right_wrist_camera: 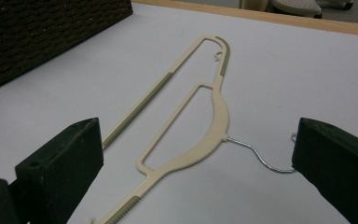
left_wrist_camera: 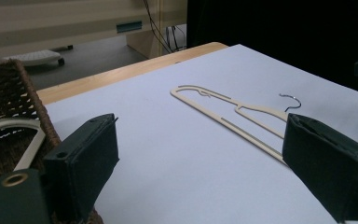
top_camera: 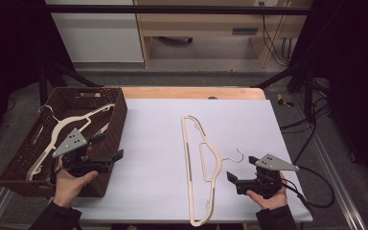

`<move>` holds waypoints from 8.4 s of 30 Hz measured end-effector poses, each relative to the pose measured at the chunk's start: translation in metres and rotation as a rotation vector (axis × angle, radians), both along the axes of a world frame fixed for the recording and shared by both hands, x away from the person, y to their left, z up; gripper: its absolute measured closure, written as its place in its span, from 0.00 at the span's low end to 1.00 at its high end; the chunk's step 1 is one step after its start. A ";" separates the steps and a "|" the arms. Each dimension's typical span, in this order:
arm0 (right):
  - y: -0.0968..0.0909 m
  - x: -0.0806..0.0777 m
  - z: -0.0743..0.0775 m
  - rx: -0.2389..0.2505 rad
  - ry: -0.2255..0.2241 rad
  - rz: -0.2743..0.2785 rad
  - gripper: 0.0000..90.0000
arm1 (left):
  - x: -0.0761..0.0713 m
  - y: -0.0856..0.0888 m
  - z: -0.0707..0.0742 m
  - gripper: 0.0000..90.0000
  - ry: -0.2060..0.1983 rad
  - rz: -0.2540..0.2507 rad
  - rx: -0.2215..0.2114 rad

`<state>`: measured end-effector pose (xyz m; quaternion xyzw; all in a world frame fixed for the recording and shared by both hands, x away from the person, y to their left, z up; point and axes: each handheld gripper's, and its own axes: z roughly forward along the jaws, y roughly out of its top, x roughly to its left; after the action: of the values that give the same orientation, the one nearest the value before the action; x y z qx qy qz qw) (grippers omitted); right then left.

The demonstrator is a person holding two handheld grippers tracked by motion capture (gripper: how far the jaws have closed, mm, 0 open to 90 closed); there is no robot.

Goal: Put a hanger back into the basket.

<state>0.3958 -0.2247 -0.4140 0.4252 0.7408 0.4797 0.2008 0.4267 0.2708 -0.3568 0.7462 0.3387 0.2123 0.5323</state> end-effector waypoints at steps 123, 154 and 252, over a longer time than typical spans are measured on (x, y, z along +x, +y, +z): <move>0.027 0.008 -0.053 -0.283 0.377 -0.127 0.89 | -0.011 -0.066 -0.068 0.13 0.157 -0.142 0.160; 0.027 -0.002 -0.024 -0.265 0.193 0.012 0.89 | 0.083 -0.176 -0.053 0.13 0.213 -0.247 0.229; 0.048 0.034 -0.002 -0.099 0.130 0.191 0.48 | 0.048 -0.203 -0.061 0.83 -0.085 -0.381 0.682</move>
<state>0.4295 -0.1767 -0.4157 0.3726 0.8120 0.4310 0.1266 0.4745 0.0674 -0.4177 0.9204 0.0818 0.2406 0.2972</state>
